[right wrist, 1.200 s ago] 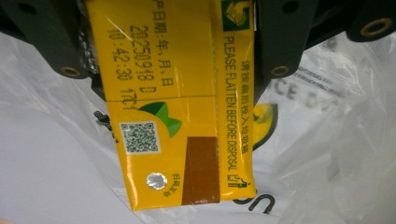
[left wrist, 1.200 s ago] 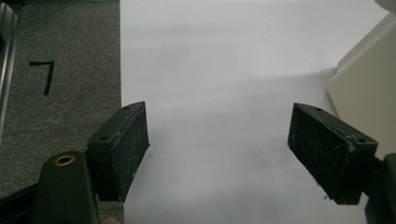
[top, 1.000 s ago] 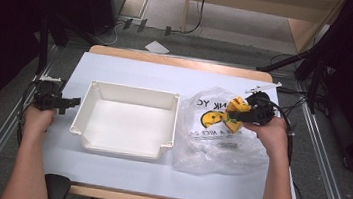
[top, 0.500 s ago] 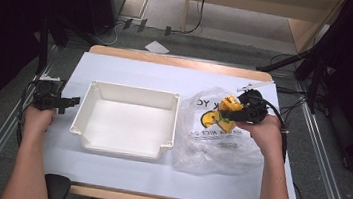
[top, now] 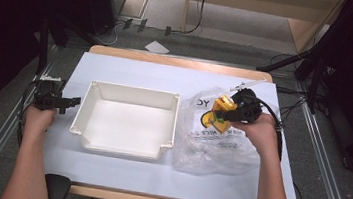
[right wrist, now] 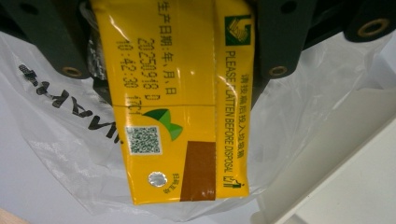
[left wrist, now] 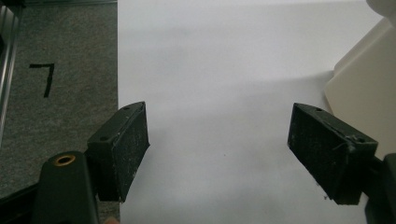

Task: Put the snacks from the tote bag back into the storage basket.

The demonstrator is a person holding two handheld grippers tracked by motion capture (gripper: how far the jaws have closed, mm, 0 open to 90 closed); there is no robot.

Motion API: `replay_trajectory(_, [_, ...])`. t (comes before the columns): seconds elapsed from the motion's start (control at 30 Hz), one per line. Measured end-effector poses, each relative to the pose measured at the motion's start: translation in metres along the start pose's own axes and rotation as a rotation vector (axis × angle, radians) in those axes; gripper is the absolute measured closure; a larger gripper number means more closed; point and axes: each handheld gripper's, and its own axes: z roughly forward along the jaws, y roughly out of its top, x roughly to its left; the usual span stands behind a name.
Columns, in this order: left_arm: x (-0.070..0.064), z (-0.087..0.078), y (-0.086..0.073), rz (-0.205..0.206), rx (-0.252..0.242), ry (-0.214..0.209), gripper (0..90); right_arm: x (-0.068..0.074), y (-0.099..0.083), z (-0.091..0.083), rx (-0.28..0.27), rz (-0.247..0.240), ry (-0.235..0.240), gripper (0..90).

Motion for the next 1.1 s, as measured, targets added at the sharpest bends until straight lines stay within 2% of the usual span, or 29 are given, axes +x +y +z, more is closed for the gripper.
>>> replay_trajectory(0.23, [-0.001,0.0,0.0,0.004,0.006,-0.013,21.8,0.01,0.004,0.003,0.008,-0.022,0.01,51.7])
replay_trajectory(0.43, [-0.002,0.0,0.001,0.008,0.009,-0.01,21.8,0.015,0.007,0.004,0.013,-0.016,0.021,51.7])
replay_trajectory(0.67, [-0.002,-0.001,0.0,0.001,0.007,-0.01,21.6,0.022,0.012,0.005,0.014,-0.034,0.032,51.7])
replay_trajectory(0.93, [0.0,-0.003,0.0,-0.011,-0.002,-0.021,21.6,0.028,0.022,0.009,0.03,-0.059,0.028,51.7])
replay_trajectory(1.1, [-0.001,-0.001,0.0,-0.008,0.002,-0.019,21.5,0.033,0.031,0.01,0.02,-0.075,0.03,51.7])
